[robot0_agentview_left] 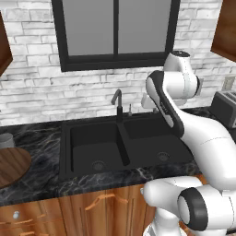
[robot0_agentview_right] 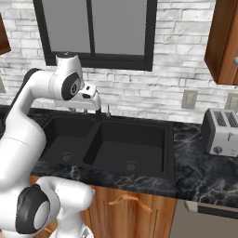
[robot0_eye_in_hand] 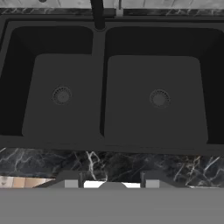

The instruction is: Place the glass cup in the left basin and the bowl in the right basin of the sink.

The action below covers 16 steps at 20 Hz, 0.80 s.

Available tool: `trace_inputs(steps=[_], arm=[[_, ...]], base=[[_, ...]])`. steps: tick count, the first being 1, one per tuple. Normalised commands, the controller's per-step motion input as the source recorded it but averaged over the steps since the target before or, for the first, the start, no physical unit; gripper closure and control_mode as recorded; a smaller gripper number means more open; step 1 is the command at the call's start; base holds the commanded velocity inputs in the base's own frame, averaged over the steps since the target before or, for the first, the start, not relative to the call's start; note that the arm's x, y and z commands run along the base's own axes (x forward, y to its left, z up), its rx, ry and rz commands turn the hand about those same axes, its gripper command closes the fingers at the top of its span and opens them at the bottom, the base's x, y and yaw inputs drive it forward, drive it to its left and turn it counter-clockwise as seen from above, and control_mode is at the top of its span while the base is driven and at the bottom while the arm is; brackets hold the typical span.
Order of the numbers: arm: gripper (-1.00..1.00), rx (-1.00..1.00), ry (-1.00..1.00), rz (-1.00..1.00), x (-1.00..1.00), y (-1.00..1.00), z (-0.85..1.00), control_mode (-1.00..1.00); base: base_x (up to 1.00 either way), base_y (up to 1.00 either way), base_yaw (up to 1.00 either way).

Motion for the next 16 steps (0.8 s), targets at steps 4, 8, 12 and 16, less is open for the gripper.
trace_inputs(steps=[4,8,12,16], arm=[[-1.00,0.00,0.00,0.00,0.00,0.00,-0.01,-1.00],[-1.00,0.00,0.00,0.00,0.00,0.08,-0.01,-1.00],[-1.00,0.01,0.00,0.00,0.00,0.23,-0.05,-1.00],[-1.00,0.02,0.00,0.00,0.00,0.30,-0.05,-1.00]], base=[[0.00,0.00,0.00],[0.00,0.00,0.00],[0.00,0.00,0.00],[0.00,0.00,0.00]])
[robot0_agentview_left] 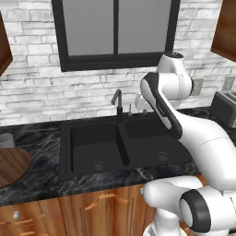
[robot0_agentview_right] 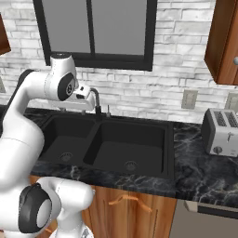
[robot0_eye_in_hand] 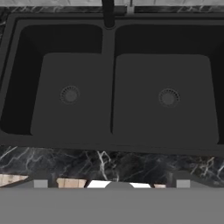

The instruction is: Place the glass cup in the left basin and the bowl in the right basin of the sink.

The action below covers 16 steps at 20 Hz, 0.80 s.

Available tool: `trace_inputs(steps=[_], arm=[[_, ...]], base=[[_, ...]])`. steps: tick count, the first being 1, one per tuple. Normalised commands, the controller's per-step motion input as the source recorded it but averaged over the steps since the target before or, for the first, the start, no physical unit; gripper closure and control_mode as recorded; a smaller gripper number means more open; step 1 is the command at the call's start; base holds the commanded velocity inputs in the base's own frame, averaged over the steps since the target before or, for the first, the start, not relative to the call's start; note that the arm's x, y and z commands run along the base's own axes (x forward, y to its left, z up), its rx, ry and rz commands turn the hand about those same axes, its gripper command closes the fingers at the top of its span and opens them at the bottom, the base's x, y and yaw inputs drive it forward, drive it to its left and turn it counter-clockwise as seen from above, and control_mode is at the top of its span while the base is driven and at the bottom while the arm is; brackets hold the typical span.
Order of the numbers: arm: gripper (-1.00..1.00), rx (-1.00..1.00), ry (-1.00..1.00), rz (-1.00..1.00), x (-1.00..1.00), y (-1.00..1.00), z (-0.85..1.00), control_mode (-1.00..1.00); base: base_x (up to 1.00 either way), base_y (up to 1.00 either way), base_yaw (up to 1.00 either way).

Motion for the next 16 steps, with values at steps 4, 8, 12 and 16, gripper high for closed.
trace_inputs(steps=[4,8,12,16], arm=[[-1.00,0.03,0.00,0.00,0.00,0.33,-0.05,-1.00],[-1.00,0.06,0.00,0.00,0.00,0.34,-0.10,-1.00],[-1.00,0.07,0.00,0.00,0.00,0.33,-0.12,-1.00],[-1.00,0.07,0.00,0.00,0.00,0.37,-0.12,-1.00]], base=[[0.00,0.00,0.00],[0.00,0.00,0.00],[0.00,0.00,0.00],[0.00,0.00,0.00]])
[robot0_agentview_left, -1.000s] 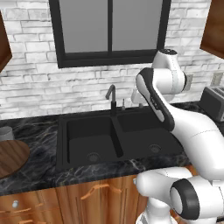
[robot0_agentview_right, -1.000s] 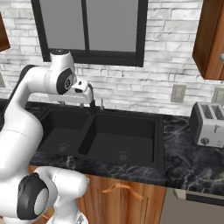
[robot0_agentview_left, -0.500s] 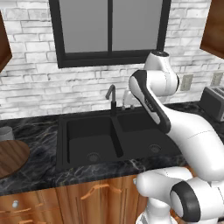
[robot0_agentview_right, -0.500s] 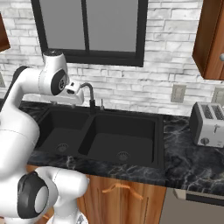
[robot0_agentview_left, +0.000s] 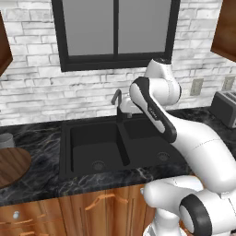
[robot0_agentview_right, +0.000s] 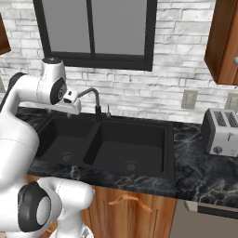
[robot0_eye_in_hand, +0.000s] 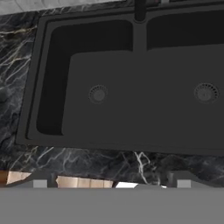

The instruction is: Place the glass cup in the left basin and the bowl in the right basin of the sink.

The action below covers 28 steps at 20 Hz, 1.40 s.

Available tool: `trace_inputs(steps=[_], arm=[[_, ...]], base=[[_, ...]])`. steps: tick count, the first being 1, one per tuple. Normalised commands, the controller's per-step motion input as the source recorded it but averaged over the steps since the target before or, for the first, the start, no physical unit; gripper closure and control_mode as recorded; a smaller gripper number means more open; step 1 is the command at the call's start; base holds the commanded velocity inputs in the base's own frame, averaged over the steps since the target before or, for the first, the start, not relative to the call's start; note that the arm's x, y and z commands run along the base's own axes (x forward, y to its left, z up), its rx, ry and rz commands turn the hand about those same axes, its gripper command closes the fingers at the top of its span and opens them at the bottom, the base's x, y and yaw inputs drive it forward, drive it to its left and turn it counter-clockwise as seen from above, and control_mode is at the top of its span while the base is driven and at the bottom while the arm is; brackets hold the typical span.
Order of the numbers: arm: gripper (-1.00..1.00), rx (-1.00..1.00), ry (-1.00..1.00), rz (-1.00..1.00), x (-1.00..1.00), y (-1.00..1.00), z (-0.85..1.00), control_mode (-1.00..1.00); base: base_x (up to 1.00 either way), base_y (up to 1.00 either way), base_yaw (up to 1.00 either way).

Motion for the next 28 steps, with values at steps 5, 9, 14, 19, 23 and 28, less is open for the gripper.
trace_inputs(steps=[5,9,14,19,23,28], arm=[[-1.00,0.05,0.00,0.00,0.00,0.39,-0.12,-1.00],[-1.00,0.01,0.00,0.01,0.00,0.43,-0.06,-1.00],[-1.00,0.01,0.02,0.02,0.00,0.43,-0.13,-1.00],[-1.00,0.01,0.02,0.03,0.00,0.37,-0.21,-1.00],[-1.00,0.02,0.03,0.03,0.00,0.36,-0.25,-1.00],[-1.00,0.03,0.02,0.02,0.00,0.36,-0.24,-1.00]], base=[[0.00,0.00,0.00],[0.00,0.00,0.00],[0.00,0.00,0.00],[0.00,0.00,0.00],[0.00,0.00,0.00],[0.00,0.00,0.00]])
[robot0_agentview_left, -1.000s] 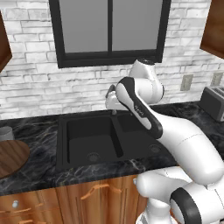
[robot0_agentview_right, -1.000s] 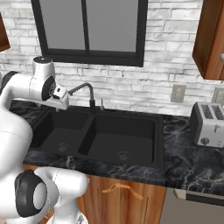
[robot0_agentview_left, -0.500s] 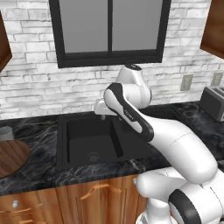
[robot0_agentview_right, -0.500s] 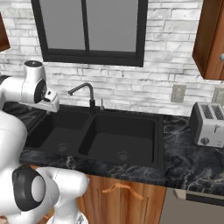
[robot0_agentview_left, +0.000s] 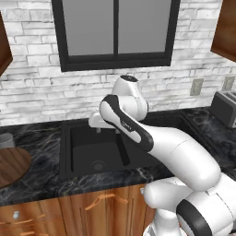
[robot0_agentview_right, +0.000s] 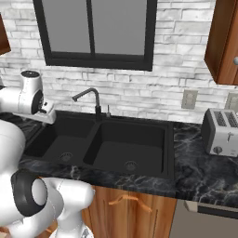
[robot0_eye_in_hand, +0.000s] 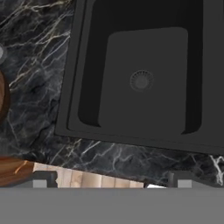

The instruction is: Place the glass cup in the left basin and the bowl in the right basin of the sink.

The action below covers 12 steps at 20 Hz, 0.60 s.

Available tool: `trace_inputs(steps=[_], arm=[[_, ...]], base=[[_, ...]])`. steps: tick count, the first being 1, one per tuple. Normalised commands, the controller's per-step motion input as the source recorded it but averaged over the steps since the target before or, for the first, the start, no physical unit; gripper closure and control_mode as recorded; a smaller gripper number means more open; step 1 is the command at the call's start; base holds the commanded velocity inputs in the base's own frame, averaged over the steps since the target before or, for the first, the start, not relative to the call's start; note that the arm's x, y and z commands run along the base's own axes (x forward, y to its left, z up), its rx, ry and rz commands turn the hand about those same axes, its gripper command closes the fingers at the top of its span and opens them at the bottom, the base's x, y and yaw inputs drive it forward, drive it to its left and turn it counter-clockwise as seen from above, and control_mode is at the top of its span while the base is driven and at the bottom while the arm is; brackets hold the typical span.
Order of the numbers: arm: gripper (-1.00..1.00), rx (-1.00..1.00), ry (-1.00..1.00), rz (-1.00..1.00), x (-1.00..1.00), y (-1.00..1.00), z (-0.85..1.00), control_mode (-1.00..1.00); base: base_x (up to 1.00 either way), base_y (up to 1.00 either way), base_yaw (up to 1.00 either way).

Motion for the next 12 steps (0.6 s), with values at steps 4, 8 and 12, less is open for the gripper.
trace_inputs(steps=[4,8,12], arm=[[-1.00,0.04,0.00,0.02,0.00,0.37,-0.14,-1.00],[-1.00,0.03,0.00,0.04,0.00,0.40,-0.04,-1.00],[-1.00,0.02,0.00,0.05,0.00,0.42,-0.02,-1.00]], base=[[0.00,0.00,0.00],[0.00,0.00,0.00],[0.00,0.00,0.00]])
